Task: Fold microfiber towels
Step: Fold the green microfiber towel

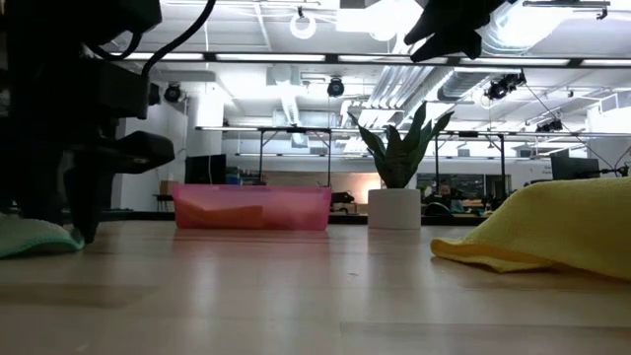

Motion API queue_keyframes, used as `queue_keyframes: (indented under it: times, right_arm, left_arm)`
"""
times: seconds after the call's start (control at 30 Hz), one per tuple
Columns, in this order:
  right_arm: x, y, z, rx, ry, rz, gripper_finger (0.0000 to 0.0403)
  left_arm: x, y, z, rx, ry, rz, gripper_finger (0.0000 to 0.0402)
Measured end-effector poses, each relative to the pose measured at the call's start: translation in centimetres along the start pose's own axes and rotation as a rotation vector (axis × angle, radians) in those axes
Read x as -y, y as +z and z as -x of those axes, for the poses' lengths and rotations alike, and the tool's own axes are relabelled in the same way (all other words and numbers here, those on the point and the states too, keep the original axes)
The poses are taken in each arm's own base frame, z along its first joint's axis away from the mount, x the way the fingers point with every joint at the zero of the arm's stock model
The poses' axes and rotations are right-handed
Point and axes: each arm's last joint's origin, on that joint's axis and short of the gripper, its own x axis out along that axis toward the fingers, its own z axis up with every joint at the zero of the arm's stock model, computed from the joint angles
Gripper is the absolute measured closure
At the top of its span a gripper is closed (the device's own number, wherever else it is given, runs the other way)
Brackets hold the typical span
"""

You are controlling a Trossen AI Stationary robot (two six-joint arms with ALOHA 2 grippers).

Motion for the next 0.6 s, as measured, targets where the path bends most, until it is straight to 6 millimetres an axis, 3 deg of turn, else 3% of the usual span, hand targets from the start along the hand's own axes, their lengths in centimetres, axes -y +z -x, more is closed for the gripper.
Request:
queue_keyframes:
  times: [0.13, 0.27, 0.4, 0.6]
  right_arm:
    - [0.0, 0.0, 0.0, 0.002, 0.002, -0.008, 0.0206]
    - [0.0, 0.0, 0.0, 0.002, 0.002, -0.008, 0.0206]
    - [0.0, 0.0, 0.0, 0.003, 0.003, -0.008, 0.0206]
    - [0.0, 0.1, 0.0, 0.010, 0.006, -0.010, 0.0206]
  left_arm:
    - [-0.5, 0.0, 0.0, -0.001, 0.004, 0.020, 0.0391]
    - [-2.4, 0.4, 1.2, 0.038, 0.050, 0.095, 0.0394]
    - [-5.6, 1.6, 4.7, 0.173, 0.157, 0.167, 0.0398]
    - [-10.1, 2.4, 12.4, 0.413, 0.347, 0.221, 0.0400]
